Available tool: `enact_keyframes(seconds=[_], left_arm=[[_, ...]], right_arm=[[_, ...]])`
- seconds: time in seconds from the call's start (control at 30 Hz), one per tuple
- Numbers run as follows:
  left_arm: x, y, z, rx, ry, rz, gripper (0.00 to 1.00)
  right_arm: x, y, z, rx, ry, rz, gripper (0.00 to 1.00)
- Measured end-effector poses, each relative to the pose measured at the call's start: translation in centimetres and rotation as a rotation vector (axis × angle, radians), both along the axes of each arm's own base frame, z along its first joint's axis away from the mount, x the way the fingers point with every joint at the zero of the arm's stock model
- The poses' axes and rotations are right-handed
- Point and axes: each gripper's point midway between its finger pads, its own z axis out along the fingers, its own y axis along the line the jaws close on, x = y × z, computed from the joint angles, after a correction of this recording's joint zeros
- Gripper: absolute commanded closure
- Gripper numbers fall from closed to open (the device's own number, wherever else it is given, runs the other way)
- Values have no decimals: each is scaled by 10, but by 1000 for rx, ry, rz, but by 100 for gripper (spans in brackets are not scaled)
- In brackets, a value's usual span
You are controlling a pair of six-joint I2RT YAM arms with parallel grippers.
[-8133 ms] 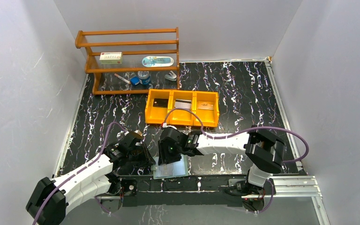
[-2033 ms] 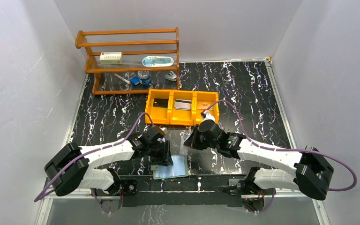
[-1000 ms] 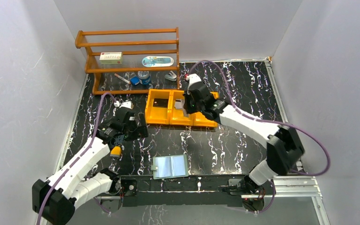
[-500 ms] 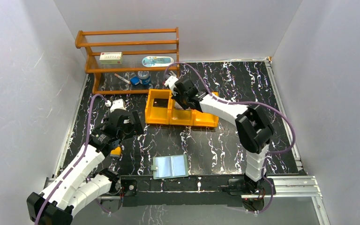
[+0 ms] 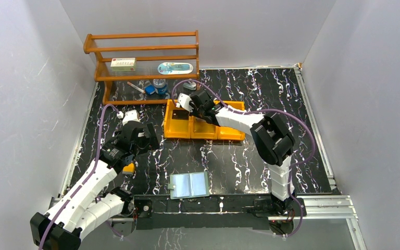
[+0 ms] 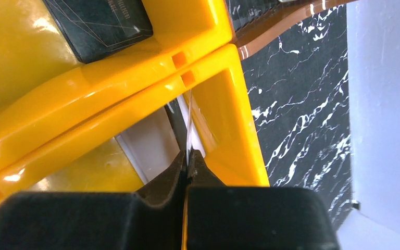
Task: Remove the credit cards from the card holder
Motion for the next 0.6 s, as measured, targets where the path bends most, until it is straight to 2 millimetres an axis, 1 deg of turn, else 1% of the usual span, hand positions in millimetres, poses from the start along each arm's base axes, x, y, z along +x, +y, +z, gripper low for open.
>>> enact_keyframes(seconds=[0.1, 0.2, 0.37, 0.43, 0.47, 0.5, 0.57, 0.6], left_arm=[[0, 1, 0, 2, -1, 2, 2], [0, 1, 0, 4, -2, 4, 2], [0, 1, 2, 0, -12, 5, 2], [0, 1, 4, -2, -17, 4, 2], [0, 1, 4, -3, -18, 4, 2], [0, 2, 4, -3, -18, 4, 2], [0, 1, 4, -3, -18, 4, 2], [0, 1, 4, -4, -18, 4, 2]], right_arm=[[6, -2, -7, -58, -27, 31, 97], [8, -1, -9, -72, -52, 66, 94], [1, -4, -23, -110, -49, 124, 91], [1, -3, -22, -109, -50, 128, 84], [1, -3, -22, -107, -51, 127, 75], [1, -3, -22, -103, -50, 123, 61], [-1, -2, -24, -91, -37, 117, 54], [-2, -2, -25, -85, -28, 113, 52]])
